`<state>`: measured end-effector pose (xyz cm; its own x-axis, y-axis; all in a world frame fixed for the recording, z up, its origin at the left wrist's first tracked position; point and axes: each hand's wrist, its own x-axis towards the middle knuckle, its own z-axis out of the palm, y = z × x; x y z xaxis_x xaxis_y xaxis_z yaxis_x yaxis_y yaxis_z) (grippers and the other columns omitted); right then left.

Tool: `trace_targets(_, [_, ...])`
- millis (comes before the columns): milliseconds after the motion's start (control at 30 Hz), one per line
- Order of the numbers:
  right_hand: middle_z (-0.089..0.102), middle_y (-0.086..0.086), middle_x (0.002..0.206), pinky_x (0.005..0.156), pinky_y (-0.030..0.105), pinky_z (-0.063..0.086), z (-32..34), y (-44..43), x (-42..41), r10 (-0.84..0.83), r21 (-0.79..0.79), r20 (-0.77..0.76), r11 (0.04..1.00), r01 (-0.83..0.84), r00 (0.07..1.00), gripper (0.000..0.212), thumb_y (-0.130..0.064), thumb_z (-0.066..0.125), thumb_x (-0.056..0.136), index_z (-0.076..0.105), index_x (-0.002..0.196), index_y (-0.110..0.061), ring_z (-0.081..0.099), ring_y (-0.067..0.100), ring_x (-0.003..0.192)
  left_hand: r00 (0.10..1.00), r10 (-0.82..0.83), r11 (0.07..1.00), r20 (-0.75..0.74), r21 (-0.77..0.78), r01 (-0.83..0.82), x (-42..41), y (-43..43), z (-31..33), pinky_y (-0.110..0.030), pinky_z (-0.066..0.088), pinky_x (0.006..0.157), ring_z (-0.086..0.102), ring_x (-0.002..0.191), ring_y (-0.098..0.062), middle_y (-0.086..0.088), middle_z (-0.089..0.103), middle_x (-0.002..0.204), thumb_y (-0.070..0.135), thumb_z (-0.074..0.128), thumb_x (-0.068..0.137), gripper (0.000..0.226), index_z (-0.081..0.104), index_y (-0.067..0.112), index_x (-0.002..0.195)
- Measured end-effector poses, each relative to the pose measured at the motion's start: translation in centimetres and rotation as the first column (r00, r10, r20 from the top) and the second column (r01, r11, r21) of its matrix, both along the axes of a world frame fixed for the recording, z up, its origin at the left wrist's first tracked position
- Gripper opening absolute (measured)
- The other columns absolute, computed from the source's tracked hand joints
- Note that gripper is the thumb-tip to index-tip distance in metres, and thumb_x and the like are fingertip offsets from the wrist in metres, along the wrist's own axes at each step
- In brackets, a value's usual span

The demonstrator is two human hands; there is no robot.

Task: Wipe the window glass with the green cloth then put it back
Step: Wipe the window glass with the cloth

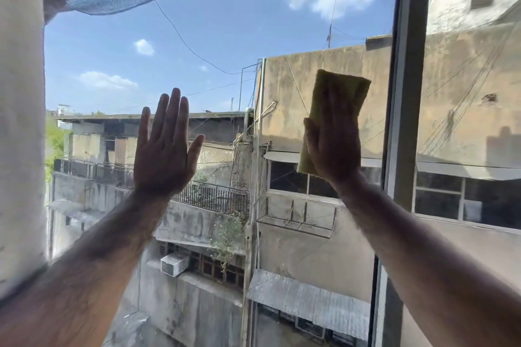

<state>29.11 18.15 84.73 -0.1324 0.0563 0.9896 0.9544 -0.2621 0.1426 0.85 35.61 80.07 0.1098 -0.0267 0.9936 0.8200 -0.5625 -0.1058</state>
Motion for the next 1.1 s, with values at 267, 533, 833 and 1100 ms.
trace_targets(267, [0.009, 0.016, 0.179, 0.138, 0.053, 0.012, -9.1, 1.4, -1.0, 0.072, -0.392, 0.618, 0.891, 0.227, 0.783, 0.067, -0.039, 0.033, 0.113, 0.016, 0.167, -0.003, 0.010, 0.032, 0.167, 1.000, 0.003, 1.000, -0.009, 0.018, -0.003, 0.0, 0.3, -0.2, -0.054, 0.011, 0.134, 0.006, 0.166, -0.025, -0.012, 0.008, 0.177, 0.047, 0.024, 0.109, 0.072, 0.008, 0.008, 0.167])
trace_targets(533, [0.030, 0.019, 0.173, 0.129, 0.058, 0.033, -3.9, 0.9, 0.8, 0.099, 0.206, -0.336, 0.978, -0.029, 0.937, 0.063, -0.031, 0.043, 0.112, 0.025, 0.166, -0.003, 0.030, 0.038, 0.161, 1.000, 0.009, 1.000, 0.017, 0.017, -0.009, 0.2, 0.0, -0.2, -0.055, 0.013, 0.133, 0.008, 0.165, -0.025, -0.012, 0.009, 0.177, 0.047, 0.024, 0.109, 0.072, 0.009, 0.008, 0.166])
trace_targets(833, [0.015, 0.016, 0.178, 0.138, 0.051, 0.014, -12.3, 3.3, -4.8, 0.281, -0.522, 0.633, 0.843, 0.130, 0.721, 0.069, -0.030, 0.042, 0.109, 0.018, 0.167, -0.004, 0.009, 0.030, 0.168, 1.000, 0.027, 0.999, 0.014, 0.043, -0.028, 0.0, 0.1, -0.3, -0.054, 0.017, 0.132, 0.011, 0.165, -0.025, -0.012, 0.013, 0.177, 0.047, 0.028, 0.109, 0.071, 0.013, 0.007, 0.166])
trace_targets(1100, [0.037, 0.022, 0.169, 0.131, 0.057, 0.030, -1.4, 0.5, 0.5, 0.076, -0.259, 0.428, 0.965, 0.042, 0.901, 0.067, -0.028, 0.054, 0.105, 0.034, 0.162, 0.001, 0.032, 0.038, 0.160, 1.000, 0.002, 1.000, 0.009, 0.026, -0.002, 0.0, -0.1, 0.0, -0.055, 0.016, 0.132, 0.011, 0.165, -0.027, -0.013, 0.012, 0.177, 0.046, 0.029, 0.109, 0.071, 0.014, 0.007, 0.166])
